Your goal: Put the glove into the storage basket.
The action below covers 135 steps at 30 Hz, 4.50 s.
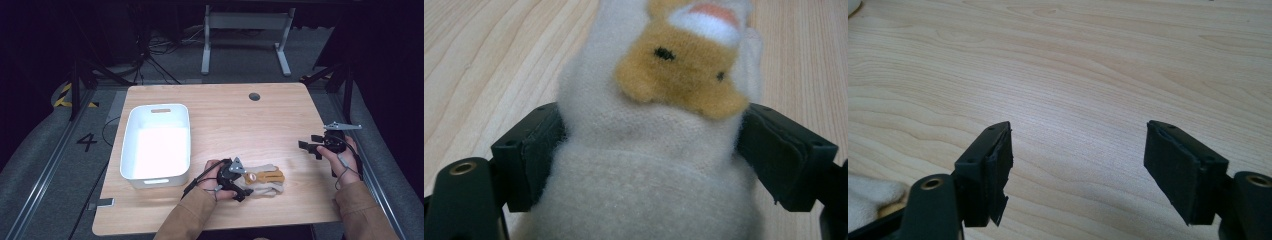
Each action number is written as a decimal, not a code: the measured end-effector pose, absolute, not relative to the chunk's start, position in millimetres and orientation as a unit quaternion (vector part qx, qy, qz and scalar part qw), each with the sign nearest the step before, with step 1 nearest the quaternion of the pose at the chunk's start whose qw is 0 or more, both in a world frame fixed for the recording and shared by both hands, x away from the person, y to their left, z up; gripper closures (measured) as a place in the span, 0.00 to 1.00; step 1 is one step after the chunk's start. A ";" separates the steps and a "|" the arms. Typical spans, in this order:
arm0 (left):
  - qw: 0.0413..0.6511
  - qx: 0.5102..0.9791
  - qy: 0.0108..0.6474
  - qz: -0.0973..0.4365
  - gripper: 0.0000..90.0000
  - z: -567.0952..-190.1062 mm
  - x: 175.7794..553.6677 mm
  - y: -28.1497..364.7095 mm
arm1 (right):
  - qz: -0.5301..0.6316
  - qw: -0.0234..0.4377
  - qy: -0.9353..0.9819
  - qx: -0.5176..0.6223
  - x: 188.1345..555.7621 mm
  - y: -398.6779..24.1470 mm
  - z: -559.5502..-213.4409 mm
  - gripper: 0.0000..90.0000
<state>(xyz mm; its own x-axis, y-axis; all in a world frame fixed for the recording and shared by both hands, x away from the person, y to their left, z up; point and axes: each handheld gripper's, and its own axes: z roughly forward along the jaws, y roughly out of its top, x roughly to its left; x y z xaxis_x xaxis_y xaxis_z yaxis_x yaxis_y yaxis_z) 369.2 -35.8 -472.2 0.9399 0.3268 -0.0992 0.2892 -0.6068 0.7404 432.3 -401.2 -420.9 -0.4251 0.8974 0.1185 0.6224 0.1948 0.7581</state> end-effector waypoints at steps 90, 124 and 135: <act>0.340 0.897 0.283 0.016 0.80 -372.6 373.5 -17.6 | 0.367 0.156 0.763 0.508 445.9 -403.5 -415.0 0.44; 0.285 0.850 0.443 -0.003 0.80 -308.8 408.3 40.3 | 0.324 0.120 0.805 0.483 465.5 -389.1 -408.4 0.50; 0.264 0.829 0.494 -0.004 0.80 -300.2 420.6 48.6 | 0.322 0.111 0.807 0.482 463.2 -390.9 -409.3 0.50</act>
